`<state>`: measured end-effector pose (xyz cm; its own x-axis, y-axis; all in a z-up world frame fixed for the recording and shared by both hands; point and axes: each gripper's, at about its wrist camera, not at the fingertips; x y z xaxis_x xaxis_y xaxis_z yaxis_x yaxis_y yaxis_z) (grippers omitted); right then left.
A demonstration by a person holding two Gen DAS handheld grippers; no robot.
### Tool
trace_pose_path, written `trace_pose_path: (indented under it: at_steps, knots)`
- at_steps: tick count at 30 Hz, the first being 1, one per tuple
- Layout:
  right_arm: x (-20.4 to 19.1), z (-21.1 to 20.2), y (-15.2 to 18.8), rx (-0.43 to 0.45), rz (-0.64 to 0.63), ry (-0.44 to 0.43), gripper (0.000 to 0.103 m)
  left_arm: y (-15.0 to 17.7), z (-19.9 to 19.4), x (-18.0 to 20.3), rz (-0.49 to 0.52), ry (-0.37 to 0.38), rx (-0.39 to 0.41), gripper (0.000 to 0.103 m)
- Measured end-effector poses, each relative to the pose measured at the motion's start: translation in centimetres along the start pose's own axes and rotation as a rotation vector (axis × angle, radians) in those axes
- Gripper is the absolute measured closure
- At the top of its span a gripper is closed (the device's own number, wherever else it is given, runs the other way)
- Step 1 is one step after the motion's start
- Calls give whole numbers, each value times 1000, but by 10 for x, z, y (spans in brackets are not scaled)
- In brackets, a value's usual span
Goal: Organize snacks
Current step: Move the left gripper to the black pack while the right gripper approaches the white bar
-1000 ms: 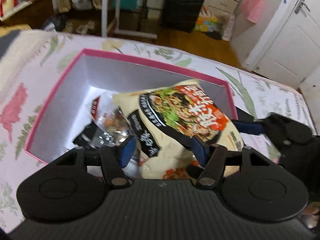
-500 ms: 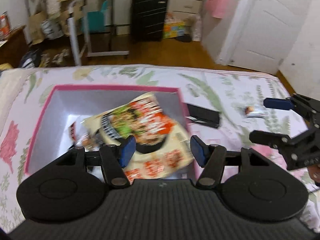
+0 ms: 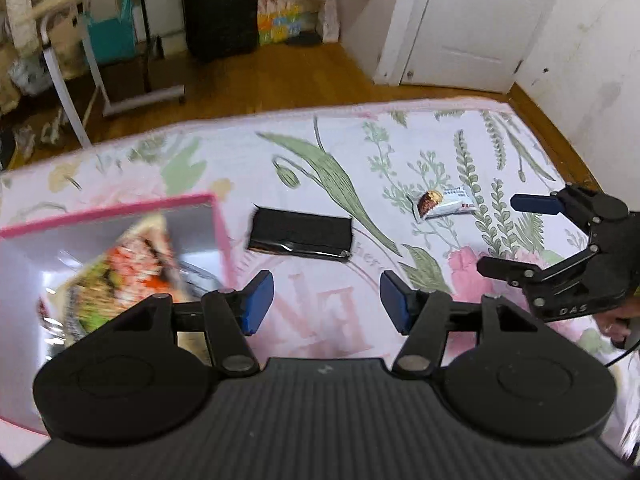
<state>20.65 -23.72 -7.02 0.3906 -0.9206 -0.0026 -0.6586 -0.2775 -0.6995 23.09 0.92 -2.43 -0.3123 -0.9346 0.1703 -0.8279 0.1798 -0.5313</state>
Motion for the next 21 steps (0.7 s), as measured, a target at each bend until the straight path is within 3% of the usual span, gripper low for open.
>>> trace_pose_path:
  at_steps: [4,9,12,15,17,21]
  knots:
    - [31,24,8,-38,32,56,8,-8,34,24,-51,-9,-20,42]
    - [55,60,9,-92,-38,65,8,-19,92,28,-240,-58,-74,42]
    - [63,82,7,-123,-91,35,8,-23,119,19,-374,-85,-45,42]
    - [66,105,2,-149,-144,14,8,-26,138,15,-470,-161,28,42]
    - [68,115,-2,-143,-144,13,8,-30,147,15,-482,-192,58,42]
    - [74,130,-7,-162,-67,34,9,-32,167,12,-412,-320,84,38]
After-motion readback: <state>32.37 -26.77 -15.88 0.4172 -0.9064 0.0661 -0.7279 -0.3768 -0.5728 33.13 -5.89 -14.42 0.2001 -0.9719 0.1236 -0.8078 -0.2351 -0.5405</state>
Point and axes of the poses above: each gripper's, at about its wrist camera, not at the fingertips, and z roughly the way its jaws point, x to its right, y to its underside, and after that the axes turned 1 degree about y, right-handed
